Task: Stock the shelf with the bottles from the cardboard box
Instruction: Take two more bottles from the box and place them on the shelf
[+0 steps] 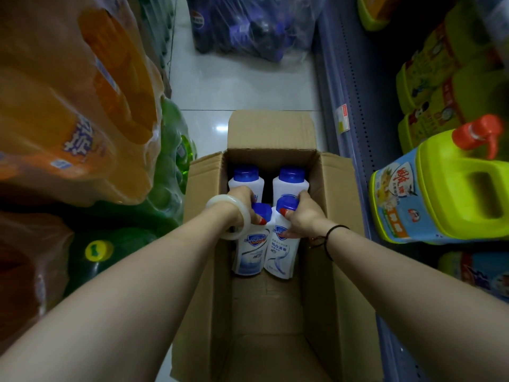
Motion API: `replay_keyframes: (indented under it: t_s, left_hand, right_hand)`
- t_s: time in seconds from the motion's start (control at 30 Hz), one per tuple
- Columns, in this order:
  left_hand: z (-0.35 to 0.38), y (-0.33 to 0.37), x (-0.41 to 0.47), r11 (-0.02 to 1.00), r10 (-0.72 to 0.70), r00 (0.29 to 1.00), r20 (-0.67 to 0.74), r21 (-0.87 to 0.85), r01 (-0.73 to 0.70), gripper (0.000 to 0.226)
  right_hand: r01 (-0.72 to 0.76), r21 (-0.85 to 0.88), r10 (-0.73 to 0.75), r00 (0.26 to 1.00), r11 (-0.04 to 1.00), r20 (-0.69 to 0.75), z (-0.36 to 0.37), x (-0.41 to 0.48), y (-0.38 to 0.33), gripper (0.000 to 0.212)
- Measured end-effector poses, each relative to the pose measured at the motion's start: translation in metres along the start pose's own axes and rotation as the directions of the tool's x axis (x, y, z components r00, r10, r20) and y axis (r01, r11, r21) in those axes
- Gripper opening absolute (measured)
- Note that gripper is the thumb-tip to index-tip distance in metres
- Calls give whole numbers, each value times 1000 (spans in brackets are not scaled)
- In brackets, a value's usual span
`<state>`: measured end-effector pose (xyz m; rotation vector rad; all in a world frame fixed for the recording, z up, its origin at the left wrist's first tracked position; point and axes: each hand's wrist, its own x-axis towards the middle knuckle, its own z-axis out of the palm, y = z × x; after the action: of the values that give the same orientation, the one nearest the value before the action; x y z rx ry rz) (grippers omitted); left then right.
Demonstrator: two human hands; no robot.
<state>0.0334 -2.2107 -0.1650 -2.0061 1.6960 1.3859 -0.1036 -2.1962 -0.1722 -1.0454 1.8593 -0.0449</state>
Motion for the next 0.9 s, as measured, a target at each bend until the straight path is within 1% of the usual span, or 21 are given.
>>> replay_keyframes:
  t_s: [0.07,0.1,0.17,0.23,0.33,0.43,0.5,0.73,0.9]
  left_hand:
    - [1,3,-4,998,17,1000,11,56,-18,55]
    - [2,4,-6,996,28,1000,15,81,-29,53]
    - [3,4,-11,992,49,999,16,115,-51,50]
    - [3,3,-17,990,62,998,1,127,-62,51]
    - [0,3,-27,993,70,997,-39,102,-66,53]
    - [-6,5,-40,995,77,995,-61,68,-73,47]
    - [-13,5,-50,995,87,993,-79,56,-83,43]
    - [-47,19,-98,992,127,983,-136,-3,-129,44]
    - [-84,45,-143,985,172,967,-190,4,-175,45]
  right_hand:
    - [-27,17,27,1000,999,7,1,-4,3,55]
    - [-50,52,50,999,997,11,2,-6,4,57]
    - [-52,119,52,999,992,2,3,-12,7,55]
    - [-23,130,26,1000,991,-15,3,-19,10,50]
    - [12,171,-7,999,985,-33,2,-28,15,45]
    - [36,227,-25,998,973,-49,-6,-40,14,36]
    - [63,247,-53,997,967,-47,-15,-50,12,34]
    - [199,228,-194,980,953,-47,-56,-90,-9,25]
    - [300,171,-292,954,938,-71,-93,-132,-40,31]
